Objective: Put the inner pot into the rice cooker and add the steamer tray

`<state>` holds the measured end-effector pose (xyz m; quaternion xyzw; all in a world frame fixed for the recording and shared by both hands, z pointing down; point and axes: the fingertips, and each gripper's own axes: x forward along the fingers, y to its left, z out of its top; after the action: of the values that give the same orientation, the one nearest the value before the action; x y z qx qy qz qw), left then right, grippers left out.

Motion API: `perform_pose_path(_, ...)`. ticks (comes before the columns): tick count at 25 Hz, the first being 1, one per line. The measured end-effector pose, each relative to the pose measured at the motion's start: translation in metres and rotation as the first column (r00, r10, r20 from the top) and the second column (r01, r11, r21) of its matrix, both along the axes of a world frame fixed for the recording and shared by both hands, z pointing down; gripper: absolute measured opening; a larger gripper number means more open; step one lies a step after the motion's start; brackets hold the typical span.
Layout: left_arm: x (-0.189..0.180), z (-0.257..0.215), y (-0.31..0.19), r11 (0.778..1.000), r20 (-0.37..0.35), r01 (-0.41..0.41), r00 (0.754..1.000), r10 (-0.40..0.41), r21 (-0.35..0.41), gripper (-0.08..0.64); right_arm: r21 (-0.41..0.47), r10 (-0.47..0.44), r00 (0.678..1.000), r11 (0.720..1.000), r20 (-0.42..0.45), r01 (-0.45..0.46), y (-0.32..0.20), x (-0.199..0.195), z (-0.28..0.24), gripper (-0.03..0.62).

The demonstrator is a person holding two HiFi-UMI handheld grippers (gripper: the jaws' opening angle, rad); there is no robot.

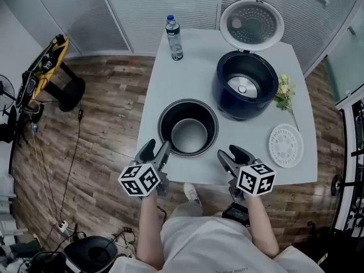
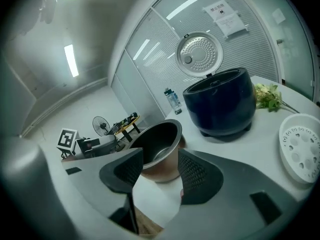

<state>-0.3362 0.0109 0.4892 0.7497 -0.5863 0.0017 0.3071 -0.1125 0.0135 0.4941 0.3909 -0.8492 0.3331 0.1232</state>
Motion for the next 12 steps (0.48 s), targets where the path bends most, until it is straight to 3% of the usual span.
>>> perform_pose_path(12,-0.026,0.045,-0.043,0.994,-0.006,-0.054,0.999,0.054,-0.096,0.267,-0.086,0.069,0.998,0.994,0.012,-0.068,-0.041,-0.027,0.031,0.221)
